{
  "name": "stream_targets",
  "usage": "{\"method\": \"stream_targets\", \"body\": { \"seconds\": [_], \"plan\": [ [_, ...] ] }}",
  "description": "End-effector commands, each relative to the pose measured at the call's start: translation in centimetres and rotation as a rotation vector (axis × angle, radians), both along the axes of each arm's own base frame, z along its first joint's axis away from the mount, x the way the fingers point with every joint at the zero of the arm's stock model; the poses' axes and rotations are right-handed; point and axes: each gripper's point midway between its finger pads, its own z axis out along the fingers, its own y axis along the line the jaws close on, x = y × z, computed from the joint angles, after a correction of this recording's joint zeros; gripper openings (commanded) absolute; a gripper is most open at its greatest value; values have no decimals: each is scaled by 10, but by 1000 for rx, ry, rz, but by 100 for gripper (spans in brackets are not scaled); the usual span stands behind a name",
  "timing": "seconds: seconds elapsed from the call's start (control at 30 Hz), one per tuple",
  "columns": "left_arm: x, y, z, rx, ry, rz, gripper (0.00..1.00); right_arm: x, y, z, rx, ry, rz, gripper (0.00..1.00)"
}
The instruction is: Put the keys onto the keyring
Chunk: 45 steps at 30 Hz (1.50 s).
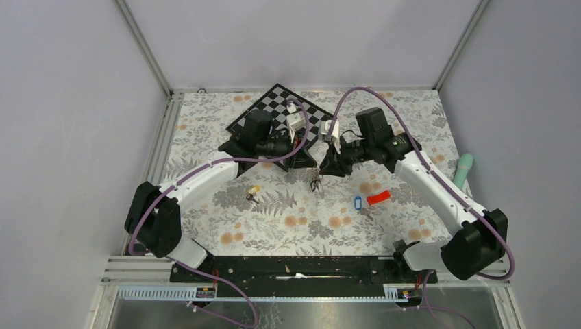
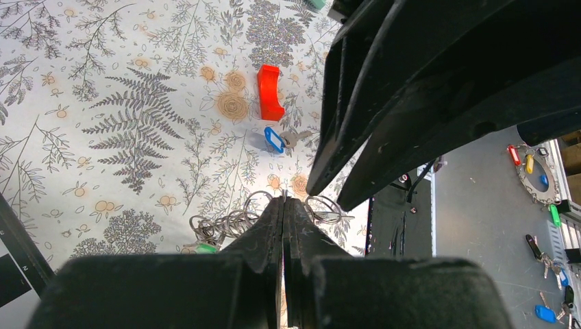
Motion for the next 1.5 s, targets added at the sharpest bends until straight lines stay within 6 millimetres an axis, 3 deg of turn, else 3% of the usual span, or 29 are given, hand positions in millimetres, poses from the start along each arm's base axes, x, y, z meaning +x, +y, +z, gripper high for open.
{"method": "stream_targets", "body": {
  "seconds": [0.0, 0.47, 0.8, 1.1, 1.27, 1.47],
  "plan": [
    [3, -4, 32, -73, -94, 1, 0, 1, 10, 9, 41, 9, 28, 28],
    [1, -4, 30, -73, -87, -9, 0, 15, 11, 5, 22, -11, -16, 28],
    [2, -4, 29, -72, -84, -6, 0, 9, 15, 3, 46, 34, 20, 28],
    [2, -4, 27, -70, -82, -6, 0, 13, 17, 4, 57, 30, -5, 14],
    [2, -4, 26, -68, -83, -4, 0, 12, 15, 3, 55, 11, -2, 1],
    [5, -3, 26, -61, -95, 5, 0, 6, 10, 5, 45, -33, 22, 0]
  ]
}}
